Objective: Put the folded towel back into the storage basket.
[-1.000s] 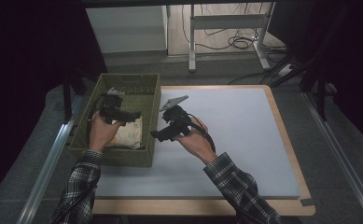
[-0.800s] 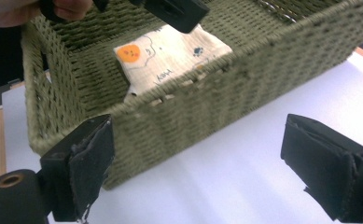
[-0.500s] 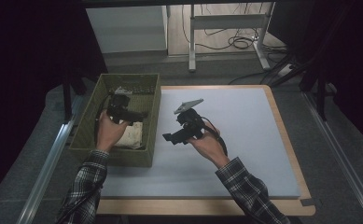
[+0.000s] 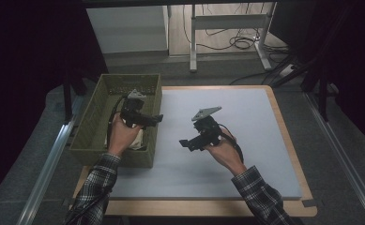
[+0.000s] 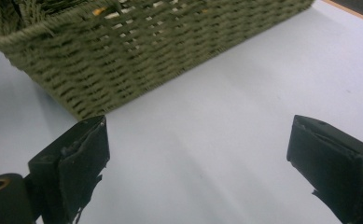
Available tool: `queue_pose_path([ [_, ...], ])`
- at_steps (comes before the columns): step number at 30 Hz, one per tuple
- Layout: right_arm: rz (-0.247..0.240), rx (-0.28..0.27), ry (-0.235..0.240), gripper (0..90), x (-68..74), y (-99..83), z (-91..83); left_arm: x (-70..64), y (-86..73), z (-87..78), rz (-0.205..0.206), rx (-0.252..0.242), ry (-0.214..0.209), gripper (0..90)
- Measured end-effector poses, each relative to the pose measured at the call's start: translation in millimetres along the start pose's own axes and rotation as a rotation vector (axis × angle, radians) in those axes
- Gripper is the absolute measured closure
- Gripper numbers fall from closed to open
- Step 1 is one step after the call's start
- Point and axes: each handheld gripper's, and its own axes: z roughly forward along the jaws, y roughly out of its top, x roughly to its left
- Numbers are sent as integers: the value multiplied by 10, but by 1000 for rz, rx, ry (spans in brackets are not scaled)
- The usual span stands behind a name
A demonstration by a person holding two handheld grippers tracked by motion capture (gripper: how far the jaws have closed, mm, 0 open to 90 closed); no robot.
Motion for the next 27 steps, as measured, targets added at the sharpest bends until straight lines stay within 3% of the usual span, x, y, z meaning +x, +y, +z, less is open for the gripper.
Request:
queue_pose_path([
  [12, 29, 1, -51, 59, -188, -354, -263, -328, 3, 81, 78, 3, -23, 0],
  [22, 41, -10, -87, 60, -284, -610, -579, -612, 14, 76, 104, 3, -63, 0],
  [25, 49, -10, -93, 60, -317, -680, -678, -714, 24, 74, 152, 13, -6, 2],
  [27, 56, -9, -95, 60, -336, -727, -729, -752, 35, 66, 137, -1, -41, 4],
])
